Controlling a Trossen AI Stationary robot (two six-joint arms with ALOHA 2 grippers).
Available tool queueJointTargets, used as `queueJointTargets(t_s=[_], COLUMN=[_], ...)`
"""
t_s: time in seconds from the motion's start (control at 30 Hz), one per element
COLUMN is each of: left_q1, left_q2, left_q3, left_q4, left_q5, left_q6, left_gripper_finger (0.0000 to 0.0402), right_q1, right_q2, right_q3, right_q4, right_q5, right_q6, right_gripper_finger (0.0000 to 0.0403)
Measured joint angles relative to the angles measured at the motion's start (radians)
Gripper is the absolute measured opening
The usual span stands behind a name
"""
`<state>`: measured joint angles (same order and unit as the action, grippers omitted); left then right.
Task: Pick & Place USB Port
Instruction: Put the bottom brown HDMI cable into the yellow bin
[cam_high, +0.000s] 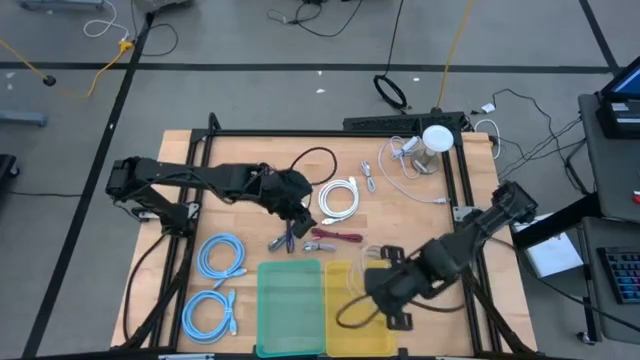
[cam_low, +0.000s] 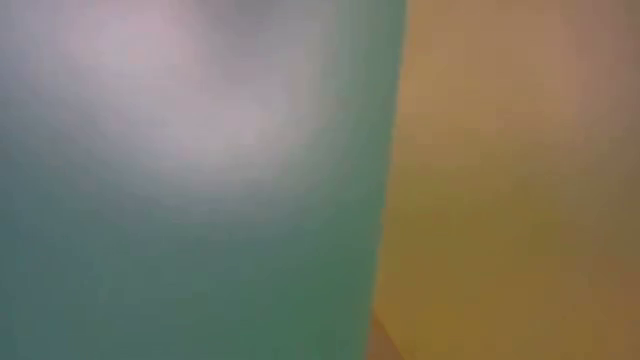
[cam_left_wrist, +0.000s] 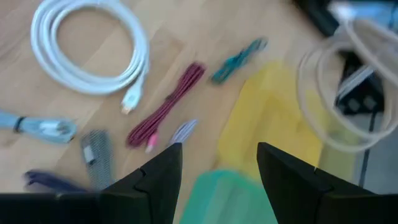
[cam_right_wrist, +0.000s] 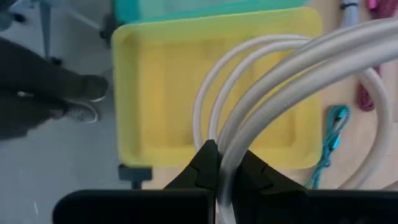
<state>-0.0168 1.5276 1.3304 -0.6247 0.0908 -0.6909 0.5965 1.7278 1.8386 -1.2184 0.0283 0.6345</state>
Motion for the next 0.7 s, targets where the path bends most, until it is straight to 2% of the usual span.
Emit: queueJointTargets(t_s=[0.13,0.27,0.4,0.57,0.7], left_q1=[-0.078,-0.144,-0.194,-0.299,-0.389], left_q2=[-0.016,-0.015,-0.016,-0.015,-0.015], left_q3=[-0.001,0.000,0.000,0.000,0.000], left_q4=[0.060,0.079,0.076,0.094,0.103], left_q5=[-0.153,-0.292,-0.334,-0.422,-0.493], left_q6=[-0.123,-0.253,-0.345,-0.456,-0.516], left_gripper_finger=[0.0211,0.0211,0.0211,0.0211,0.0211], right_q1=[0.052,0.074,0.081,0.105,0.126], right_q2=[0.003,0.013,0.020,0.059,0.142], right_q3=[0.001,0.001,-0.006,-0.004,-0.006], right_q4=[-0.033,-0.033,-0.064,0.132,0.279], right_q5=[0.080,0.086,0.128,0.178,0.163], right_q6=[-0.029,-0.043,-0.012,0.007,0.025], right_gripper_finger=[0.0008,0.0008,0.0008,0.0008,0.0008])
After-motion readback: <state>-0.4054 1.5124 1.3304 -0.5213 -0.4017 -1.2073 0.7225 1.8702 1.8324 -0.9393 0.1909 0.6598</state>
